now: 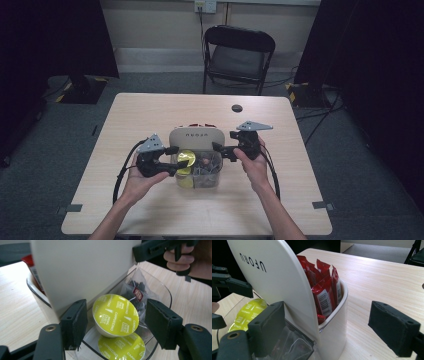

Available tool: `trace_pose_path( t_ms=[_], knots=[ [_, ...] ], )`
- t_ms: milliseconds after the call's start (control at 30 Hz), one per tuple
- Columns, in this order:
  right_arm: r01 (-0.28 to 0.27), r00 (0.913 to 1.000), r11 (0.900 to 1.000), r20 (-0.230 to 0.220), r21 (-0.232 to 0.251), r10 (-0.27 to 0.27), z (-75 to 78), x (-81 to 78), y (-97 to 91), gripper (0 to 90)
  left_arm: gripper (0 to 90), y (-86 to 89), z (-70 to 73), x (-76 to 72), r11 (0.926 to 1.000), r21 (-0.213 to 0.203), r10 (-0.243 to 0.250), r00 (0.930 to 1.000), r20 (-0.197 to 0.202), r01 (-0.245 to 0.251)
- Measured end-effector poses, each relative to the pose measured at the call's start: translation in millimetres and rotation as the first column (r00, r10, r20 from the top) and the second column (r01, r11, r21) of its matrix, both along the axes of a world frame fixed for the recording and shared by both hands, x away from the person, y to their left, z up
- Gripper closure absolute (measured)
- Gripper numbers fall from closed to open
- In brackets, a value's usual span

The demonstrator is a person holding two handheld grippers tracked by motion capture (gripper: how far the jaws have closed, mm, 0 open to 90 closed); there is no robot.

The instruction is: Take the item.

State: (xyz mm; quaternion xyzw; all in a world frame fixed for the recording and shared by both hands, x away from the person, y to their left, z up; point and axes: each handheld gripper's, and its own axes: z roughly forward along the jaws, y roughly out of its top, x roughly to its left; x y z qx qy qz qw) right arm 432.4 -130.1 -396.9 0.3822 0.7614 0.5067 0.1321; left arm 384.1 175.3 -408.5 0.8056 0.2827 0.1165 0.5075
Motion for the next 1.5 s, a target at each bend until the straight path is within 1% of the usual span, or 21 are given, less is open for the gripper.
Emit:
trace_pose_path(
  t_ms=[67, 100, 133, 200, 267, 433, 533, 600, 633, 700, 800, 867, 900, 1100, 1200, 1233, 1333, 1367, 1400, 1467, 1500],
  knots=[
    [0.000, 1.0000, 1.0000, -0.001, 0.001, 0.000, -0.1, 0.0, -0.1, 13.4, 34.8, -1.5, -2.2, 0.9, 0.9999, 0.008, -0.009, 0.9999, -0.012, 0.009],
    [0.000, 1.0000, 1.0000, 0.000, 0.001, 0.000, -0.1, -0.1, 0.0, 13.4, 34.8, -2.3, -3.2, 1.0, 0.9999, 0.005, -0.013, 0.9998, -0.016, 0.013],
    [0.000, 1.0000, 1.0000, 0.000, 0.001, 0.000, -0.1, -0.1, 0.0, 13.4, 35.2, -2.9, -3.3, 0.9, 0.9998, 0.015, -0.012, 0.9999, -0.012, 0.012],
    [0.000, 1.0000, 1.0000, 0.000, 0.002, 0.000, -0.1, -0.1, -0.1, 13.5, 35.9, -3.8, -3.9, 1.2, 0.9997, 0.019, -0.017, 0.9998, -0.008, 0.018],
    [-0.001, 1.0000, 1.0000, -0.001, 0.002, 0.001, -0.1, 0.1, -0.2, 13.5, 35.2, -7.4, -5.8, 1.8, 0.9995, 0.022, -0.022, 0.9996, -0.018, 0.022],
    [0.000, 1.0000, 1.0000, -0.001, 0.003, 0.000, -0.1, 0.1, -0.4, 13.5, 35.2, -11.3, -7.4, 2.5, 0.9991, 0.033, -0.026, 0.9995, -0.017, 0.027],
    [-0.001, 1.0000, 1.0000, -0.002, 0.003, 0.001, 0.0, 0.1, -0.9, 13.6, 35.3, -12.5, -8.4, 3.3, 0.9994, 0.025, -0.023, 0.9993, -0.029, 0.024],
    [0.000, 1.0000, 1.0000, -0.002, 0.007, 0.000, -0.2, 0.1, -1.0, 13.6, 36.9, -13.2, -8.4, 4.0, 0.9990, 0.034, -0.027, 0.9991, -0.032, 0.028],
    [-0.003, 1.0000, 1.0000, -0.003, 0.009, 0.003, -0.4, 0.2, -1.2, 13.6, 37.3, -14.3, -8.5, 4.8, 0.9986, 0.042, -0.030, 0.9986, -0.043, 0.032],
    [-0.002, 1.0000, 1.0000, -0.003, 0.009, 0.002, -0.4, 0.3, -1.2, 13.6, 37.2, -15.6, -9.1, 4.7, 0.9987, 0.036, -0.033, 0.9982, -0.050, 0.035],
    [-0.001, 1.0000, 1.0000, -0.002, 0.008, 0.001, -0.2, 0.1, -1.3, 13.6, 37.1, -18.2, -9.9, 4.7, 0.9979, 0.047, -0.041, 0.9981, -0.045, 0.043],
    [0.001, 1.0000, 1.0000, -0.001, 0.008, -0.001, -0.1, -0.1, -1.5, 13.6, 37.2, -18.6, -10.3, 4.9, 0.9982, 0.041, -0.042, 0.9981, -0.044, 0.044],
    [0.001, 1.0000, 1.0000, -0.001, 0.009, -0.001, 0.0, 0.0, -1.7, 13.6, 37.2, -17.7, -10.1, 5.4, 0.9985, 0.027, -0.047, 0.9972, -0.059, 0.048],
    [0.003, 1.0000, 0.9999, -0.001, 0.011, -0.003, -0.1, -0.3, -1.7, 13.8, 37.3, -17.7, -10.2, 4.8, 0.9978, 0.035, -0.054, 0.9970, -0.055, 0.056],
    [0.003, 1.0000, 0.9999, 0.000, 0.011, -0.003, 0.1, -0.6, -1.9, 13.9, 37.4, -18.5, -11.0, 5.1, 0.9981, 0.023, -0.056, 0.9967, -0.058, 0.058],
    [0.004, 1.0000, 0.9999, -0.001, 0.013, -0.004, 0.0, -0.5, -2.1, 13.9, 37.4, -19.5, -11.1, 4.9, 0.9976, 0.033, -0.059, 0.9965, -0.060, 0.061],
    [0.005, 1.0000, 0.9999, 0.002, 0.009, -0.005, 0.1, -1.0, -1.8, 14.1, 37.3, -19.9, -11.5, 5.8, 0.9973, 0.029, -0.065, 0.9960, -0.060, 0.067],
    [0.005, 1.0000, 0.9999, 0.002, 0.009, -0.005, 0.1, -1.0, -1.8, 14.1, 37.3, -19.7, -11.2, 5.9, 0.9972, 0.034, -0.064, 0.9960, -0.062, 0.067],
    [0.004, 1.0000, 0.9999, 0.002, 0.009, -0.004, -0.1, -0.9, -1.9, 14.0, 37.4, -19.9, -11.6, 6.0, 0.9969, 0.030, -0.071, 0.9957, -0.060, 0.072],
    [0.001, 1.0000, 1.0000, 0.004, 0.007, -0.001, -0.5, -0.6, -1.7, 14.0, 37.2, -20.2, -12.6, 6.0, 0.9960, 0.020, -0.085, 0.9938, -0.071, 0.087],
    [0.000, 1.0000, 1.0000, 0.004, 0.006, 0.000, -0.6, -0.6, -1.4, 14.0, 37.2, -20.1, -12.4, 6.0, 0.9955, 0.027, -0.089, 0.9936, -0.071, 0.091]
  ],
)
